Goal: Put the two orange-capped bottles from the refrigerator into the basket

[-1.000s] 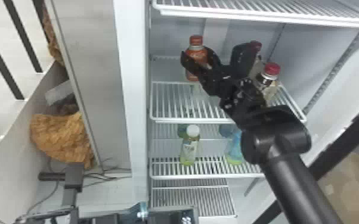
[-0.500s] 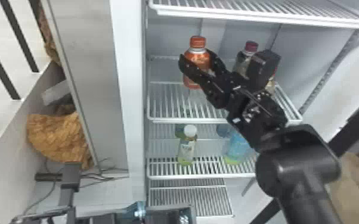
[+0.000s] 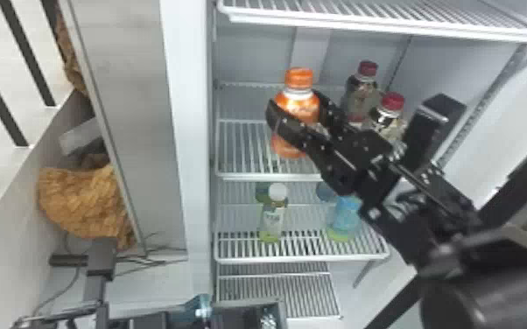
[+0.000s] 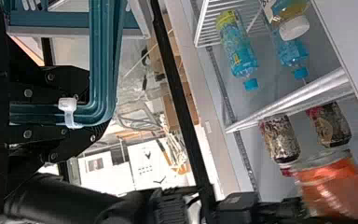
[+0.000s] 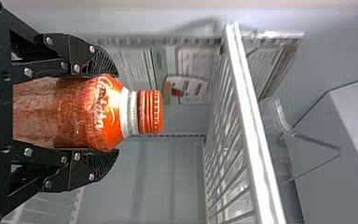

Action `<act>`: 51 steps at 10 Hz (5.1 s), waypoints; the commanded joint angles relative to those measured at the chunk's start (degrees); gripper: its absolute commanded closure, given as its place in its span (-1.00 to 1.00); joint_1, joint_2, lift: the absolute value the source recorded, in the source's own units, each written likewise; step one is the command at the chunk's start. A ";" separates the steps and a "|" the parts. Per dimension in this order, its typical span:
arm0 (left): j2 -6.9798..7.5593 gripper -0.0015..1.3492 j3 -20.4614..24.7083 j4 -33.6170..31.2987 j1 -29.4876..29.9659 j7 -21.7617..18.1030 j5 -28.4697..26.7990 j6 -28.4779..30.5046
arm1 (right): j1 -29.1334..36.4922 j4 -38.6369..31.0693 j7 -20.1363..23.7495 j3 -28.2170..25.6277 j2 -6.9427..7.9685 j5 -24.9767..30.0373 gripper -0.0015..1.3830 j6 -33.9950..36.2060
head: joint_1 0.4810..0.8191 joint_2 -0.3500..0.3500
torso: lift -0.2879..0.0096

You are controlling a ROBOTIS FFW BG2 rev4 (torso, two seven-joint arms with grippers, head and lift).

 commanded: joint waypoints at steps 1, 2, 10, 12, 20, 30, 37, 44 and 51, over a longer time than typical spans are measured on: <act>0.03 0.79 0.01 0.00 0.20 -0.09 0.00 -0.06 | 6.84 -8.96 1.47 -2.50 0.15 -1.84 0.29 4.38 | 0.27 -0.43 | 0.67; 0.03 0.79 0.24 0.00 0.20 -0.18 0.00 -0.20 | 10.77 -14.03 2.70 -3.87 0.15 -2.52 0.29 7.19 | 0.27 -0.45 | 0.67; 0.20 0.79 1.04 0.00 0.20 -0.88 -0.34 -0.76 | 29.06 -27.53 9.99 -10.50 1.91 -3.67 0.29 20.83 | 0.27 -0.54 | 0.67; 0.29 0.79 1.04 0.00 0.20 -0.88 -0.57 -0.76 | 31.59 -30.48 12.72 -12.10 1.21 -3.89 0.29 25.89 | 0.27 -0.54 | 0.67; 0.29 0.79 1.15 0.00 0.34 -0.97 -1.48 -0.76 | 25.40 -22.89 30.12 -10.38 -2.40 0.56 0.29 35.03 | 0.27 -0.44 | 0.67; 0.29 0.79 -0.34 0.84 -1.77 -1.32 -1.71 -2.45 | 23.29 -14.17 34.69 -6.27 -3.89 3.87 0.29 44.31 | 0.27 -0.48 | 0.67; 0.55 0.79 -2.51 1.69 -2.89 -1.41 -0.57 -2.45 | 14.43 -1.93 38.29 -1.02 -4.33 4.90 0.26 43.33 | 0.27 -0.43 | 0.67; 0.55 0.79 -1.71 1.69 -2.33 -1.76 -0.68 -2.45 | 16.40 -4.61 38.38 -4.79 -3.36 6.73 -0.71 39.81 | 0.27 -0.43 | 0.67; 0.55 0.79 -1.36 1.69 -2.19 -2.02 -0.91 -2.59 | 19.77 -3.48 23.97 -22.38 2.61 8.33 -0.58 13.23 | 0.27 -1.00 | 0.67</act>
